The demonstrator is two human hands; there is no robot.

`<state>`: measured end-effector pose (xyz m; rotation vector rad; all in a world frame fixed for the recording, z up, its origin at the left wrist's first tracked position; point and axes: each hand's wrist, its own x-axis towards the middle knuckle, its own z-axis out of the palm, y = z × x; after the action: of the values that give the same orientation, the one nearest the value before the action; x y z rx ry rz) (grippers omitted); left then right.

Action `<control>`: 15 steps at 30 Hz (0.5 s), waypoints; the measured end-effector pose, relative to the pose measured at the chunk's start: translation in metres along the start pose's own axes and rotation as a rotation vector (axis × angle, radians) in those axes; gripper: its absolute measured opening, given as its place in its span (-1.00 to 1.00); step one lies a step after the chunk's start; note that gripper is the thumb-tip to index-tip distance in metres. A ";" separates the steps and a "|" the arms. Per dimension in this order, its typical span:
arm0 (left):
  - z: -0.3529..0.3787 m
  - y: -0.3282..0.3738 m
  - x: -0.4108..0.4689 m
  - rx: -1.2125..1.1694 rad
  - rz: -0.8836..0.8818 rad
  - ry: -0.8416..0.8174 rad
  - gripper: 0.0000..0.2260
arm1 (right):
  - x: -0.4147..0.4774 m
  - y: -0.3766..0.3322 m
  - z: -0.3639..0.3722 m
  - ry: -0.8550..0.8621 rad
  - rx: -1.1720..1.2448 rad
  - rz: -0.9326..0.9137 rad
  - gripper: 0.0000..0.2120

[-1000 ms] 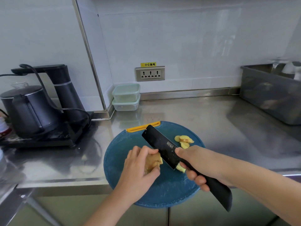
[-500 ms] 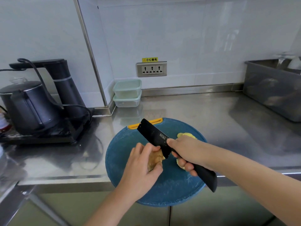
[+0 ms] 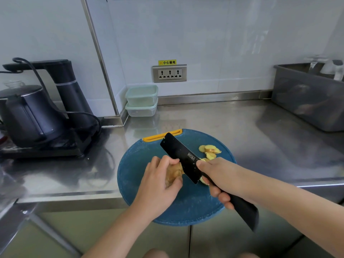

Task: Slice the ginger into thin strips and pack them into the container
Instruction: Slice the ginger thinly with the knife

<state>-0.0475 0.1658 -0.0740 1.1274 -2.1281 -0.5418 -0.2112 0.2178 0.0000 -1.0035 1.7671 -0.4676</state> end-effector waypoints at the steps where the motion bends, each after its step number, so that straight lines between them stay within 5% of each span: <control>1: 0.000 0.000 0.000 0.001 0.004 0.004 -0.73 | 0.002 -0.003 0.002 0.005 0.009 0.009 -0.59; 15: 0.002 0.003 -0.005 0.060 -0.014 0.056 -0.72 | 0.010 -0.014 0.021 0.103 -0.087 -0.047 -0.59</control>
<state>-0.0484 0.1722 -0.0749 1.1771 -2.1024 -0.4505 -0.1882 0.2044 -0.0048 -1.1011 1.8726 -0.4834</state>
